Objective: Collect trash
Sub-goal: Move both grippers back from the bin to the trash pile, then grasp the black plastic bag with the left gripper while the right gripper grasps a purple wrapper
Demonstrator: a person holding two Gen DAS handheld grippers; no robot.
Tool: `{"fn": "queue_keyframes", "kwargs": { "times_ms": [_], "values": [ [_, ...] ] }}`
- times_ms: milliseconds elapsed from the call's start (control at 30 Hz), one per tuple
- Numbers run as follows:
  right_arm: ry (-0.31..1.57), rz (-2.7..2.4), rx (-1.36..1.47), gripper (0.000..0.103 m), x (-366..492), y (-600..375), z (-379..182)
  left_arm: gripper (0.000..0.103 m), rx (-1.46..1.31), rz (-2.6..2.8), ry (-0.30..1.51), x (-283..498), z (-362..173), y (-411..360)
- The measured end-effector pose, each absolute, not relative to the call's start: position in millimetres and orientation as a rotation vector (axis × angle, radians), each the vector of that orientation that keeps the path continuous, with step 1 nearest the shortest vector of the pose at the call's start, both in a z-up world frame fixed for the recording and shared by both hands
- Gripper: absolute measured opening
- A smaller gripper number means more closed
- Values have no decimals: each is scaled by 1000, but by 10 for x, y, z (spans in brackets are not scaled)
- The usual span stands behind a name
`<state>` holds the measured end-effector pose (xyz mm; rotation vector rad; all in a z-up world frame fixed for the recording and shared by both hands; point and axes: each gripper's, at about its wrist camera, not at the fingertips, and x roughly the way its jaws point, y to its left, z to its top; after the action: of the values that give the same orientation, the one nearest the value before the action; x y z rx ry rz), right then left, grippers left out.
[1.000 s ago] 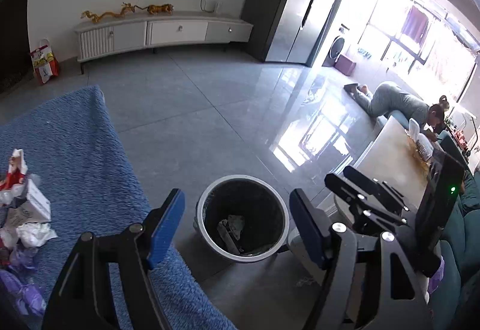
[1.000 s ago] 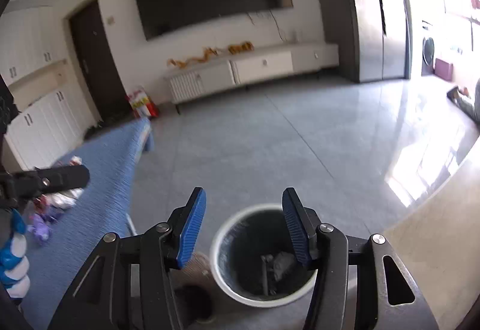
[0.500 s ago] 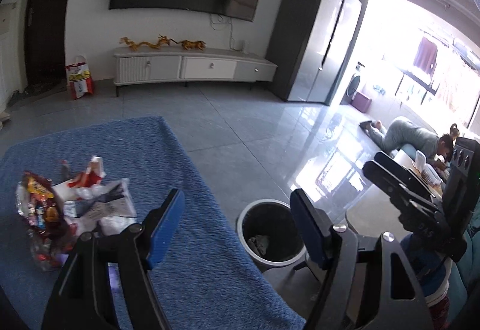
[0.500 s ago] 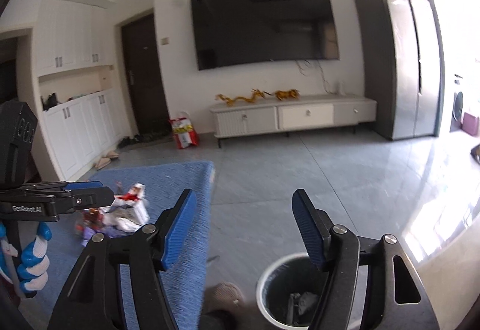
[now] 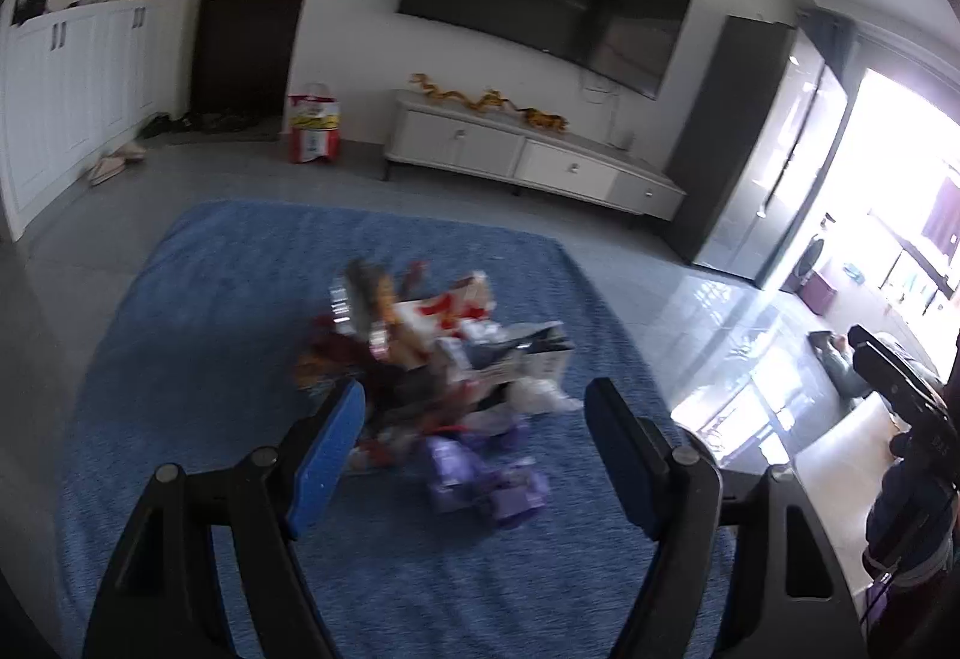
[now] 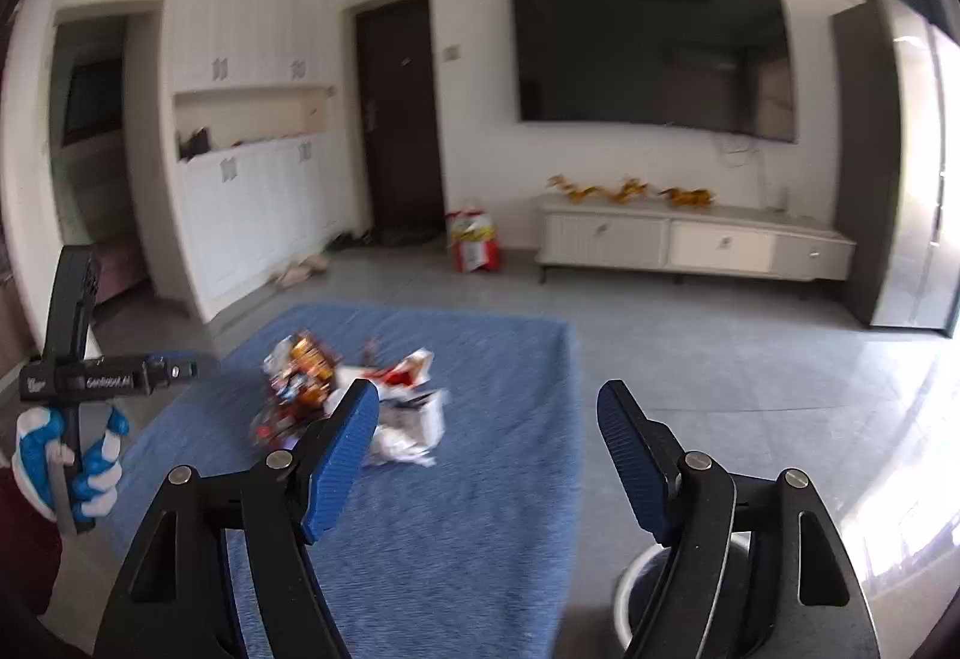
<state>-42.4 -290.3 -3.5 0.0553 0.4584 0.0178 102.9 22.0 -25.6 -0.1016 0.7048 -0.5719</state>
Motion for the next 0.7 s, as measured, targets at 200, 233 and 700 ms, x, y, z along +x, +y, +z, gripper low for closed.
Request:
{"fn": "queue_keyframes", "kwargs": {
  "times_ms": [200,233,700],
  "values": [
    [569,141,21,75,-111,-2436,-361,75,-127,-506,744,1207,-516,630],
    [590,161,19,75,-52,-2372,-425,75,-132,-502,756,1241,-563,656],
    [822,358,88,75,619,-1965,-1267,75,-59,-528,803,2014,-802,146]
  ]
}}
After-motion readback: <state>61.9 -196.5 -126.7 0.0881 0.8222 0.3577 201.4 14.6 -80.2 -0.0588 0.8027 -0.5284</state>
